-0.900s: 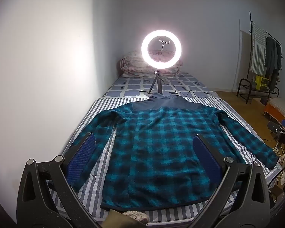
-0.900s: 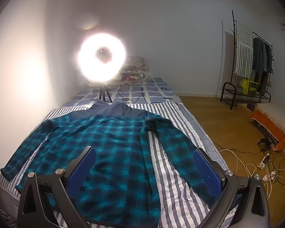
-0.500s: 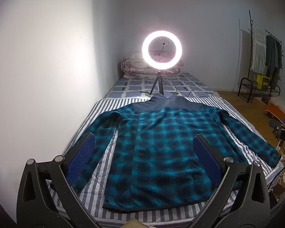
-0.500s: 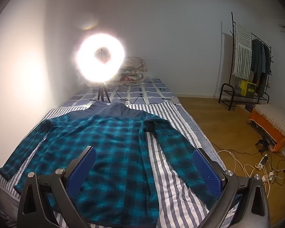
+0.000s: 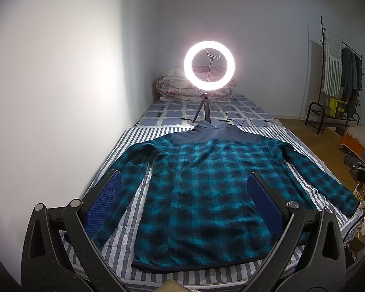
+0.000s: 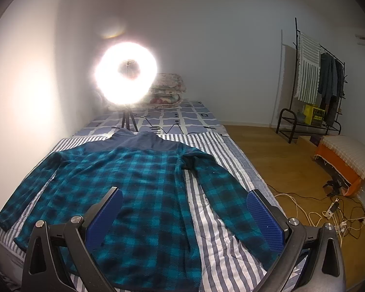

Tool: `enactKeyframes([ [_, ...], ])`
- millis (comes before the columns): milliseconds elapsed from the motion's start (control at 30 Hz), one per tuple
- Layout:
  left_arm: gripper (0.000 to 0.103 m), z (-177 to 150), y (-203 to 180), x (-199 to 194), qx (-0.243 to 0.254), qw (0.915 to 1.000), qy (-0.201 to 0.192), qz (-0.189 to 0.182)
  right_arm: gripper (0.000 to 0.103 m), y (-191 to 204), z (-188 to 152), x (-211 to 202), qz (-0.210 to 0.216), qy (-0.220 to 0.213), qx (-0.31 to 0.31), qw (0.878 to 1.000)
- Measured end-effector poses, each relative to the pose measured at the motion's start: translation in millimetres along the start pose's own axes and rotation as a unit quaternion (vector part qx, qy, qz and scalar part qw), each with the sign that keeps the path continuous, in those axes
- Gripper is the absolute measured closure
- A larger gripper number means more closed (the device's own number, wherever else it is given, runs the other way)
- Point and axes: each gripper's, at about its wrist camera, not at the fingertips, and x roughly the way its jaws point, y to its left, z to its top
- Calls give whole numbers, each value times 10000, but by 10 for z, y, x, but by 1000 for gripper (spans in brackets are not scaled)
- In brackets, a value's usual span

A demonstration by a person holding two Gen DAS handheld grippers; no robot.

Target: Fold large clothes

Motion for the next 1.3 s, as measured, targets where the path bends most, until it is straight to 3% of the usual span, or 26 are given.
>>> enactKeyframes([
  [1300, 0, 11, 72, 34, 19, 9999, -46, 133, 0, 17, 16, -33, -69, -18, -58, 10000],
])
